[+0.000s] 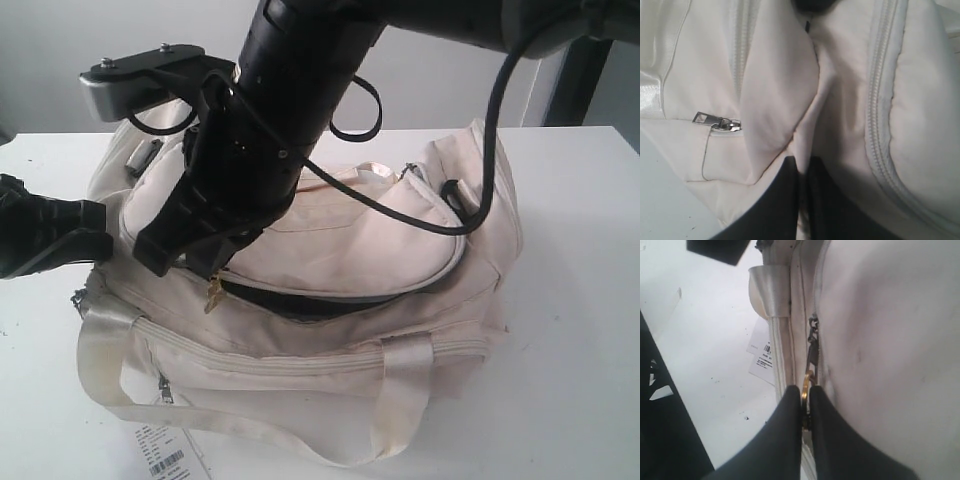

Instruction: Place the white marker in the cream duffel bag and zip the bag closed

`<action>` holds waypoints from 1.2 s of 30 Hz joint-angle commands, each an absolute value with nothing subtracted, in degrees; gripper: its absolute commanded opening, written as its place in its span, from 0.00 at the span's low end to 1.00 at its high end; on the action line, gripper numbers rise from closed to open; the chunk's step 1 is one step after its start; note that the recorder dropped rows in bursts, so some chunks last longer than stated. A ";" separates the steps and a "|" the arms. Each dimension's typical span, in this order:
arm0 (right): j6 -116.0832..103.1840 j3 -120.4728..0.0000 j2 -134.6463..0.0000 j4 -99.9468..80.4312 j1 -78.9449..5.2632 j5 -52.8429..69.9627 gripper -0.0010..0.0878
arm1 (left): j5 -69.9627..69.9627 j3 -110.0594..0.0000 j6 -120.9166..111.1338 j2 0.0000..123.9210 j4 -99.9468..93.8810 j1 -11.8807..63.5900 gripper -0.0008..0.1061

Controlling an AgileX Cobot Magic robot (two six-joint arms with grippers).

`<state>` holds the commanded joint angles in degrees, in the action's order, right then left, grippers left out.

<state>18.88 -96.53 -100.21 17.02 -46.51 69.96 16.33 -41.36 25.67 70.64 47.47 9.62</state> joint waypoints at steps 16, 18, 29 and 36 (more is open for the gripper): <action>15.28 -92.54 -99.07 14.52 -46.51 69.96 0.01 | 16.33 -41.36 25.67 70.64 47.47 9.62 0.01; 15.28 -91.99 -98.72 14.29 -46.51 69.96 0.01 | 16.21 -41.36 25.67 70.64 47.48 9.62 0.01; 15.17 -91.86 -96.77 11.72 -46.19 69.96 0.01 | 16.22 -41.36 25.67 70.64 47.36 9.62 0.01; 14.90 -91.86 -95.85 7.42 -46.19 69.96 0.01 | 16.22 -41.36 25.67 70.64 47.24 9.62 0.01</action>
<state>14.90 -91.86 -95.85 7.42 -46.19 69.96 16.22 -41.36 25.67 70.64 47.24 9.62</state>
